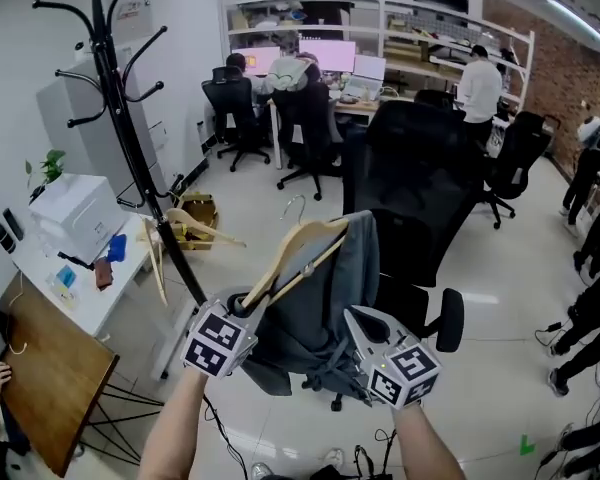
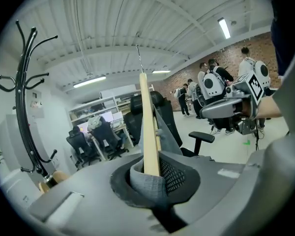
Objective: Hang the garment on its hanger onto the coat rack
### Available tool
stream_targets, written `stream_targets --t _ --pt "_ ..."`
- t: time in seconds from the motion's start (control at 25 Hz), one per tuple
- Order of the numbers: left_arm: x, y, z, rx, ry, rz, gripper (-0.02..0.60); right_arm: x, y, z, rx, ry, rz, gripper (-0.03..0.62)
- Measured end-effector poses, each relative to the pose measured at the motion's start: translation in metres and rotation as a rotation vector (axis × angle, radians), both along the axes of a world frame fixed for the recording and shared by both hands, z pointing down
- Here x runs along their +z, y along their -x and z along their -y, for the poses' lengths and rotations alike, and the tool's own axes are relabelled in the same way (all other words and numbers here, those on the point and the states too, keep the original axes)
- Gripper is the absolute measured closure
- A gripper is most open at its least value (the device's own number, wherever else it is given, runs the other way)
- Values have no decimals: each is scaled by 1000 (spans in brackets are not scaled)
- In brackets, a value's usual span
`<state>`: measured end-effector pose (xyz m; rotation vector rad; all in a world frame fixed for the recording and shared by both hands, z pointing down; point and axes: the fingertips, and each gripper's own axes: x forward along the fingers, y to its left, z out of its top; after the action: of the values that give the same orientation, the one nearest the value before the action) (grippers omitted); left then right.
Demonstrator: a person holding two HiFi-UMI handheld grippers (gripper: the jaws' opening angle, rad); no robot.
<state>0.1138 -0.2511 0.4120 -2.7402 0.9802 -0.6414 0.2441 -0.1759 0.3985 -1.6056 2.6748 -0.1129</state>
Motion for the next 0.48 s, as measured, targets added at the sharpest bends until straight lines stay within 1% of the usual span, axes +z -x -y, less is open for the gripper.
stream_targets --t 0.12,0.28,0.4,0.48 --pt "-21 29 -13 6 7 1 566 -17 30 -3 -24 -32 -6 594" --pt "-39 72 -32 10 -12 37 566 -35 80 -10 -56 -71 -5 594" --pt "-49 110 -45 9 -1 32 566 -44 117 -16 -80 -92 -5 594" --pt "-55 139 -50 -14 4 20 566 -47 138 -20 -92 -95 -7 594"
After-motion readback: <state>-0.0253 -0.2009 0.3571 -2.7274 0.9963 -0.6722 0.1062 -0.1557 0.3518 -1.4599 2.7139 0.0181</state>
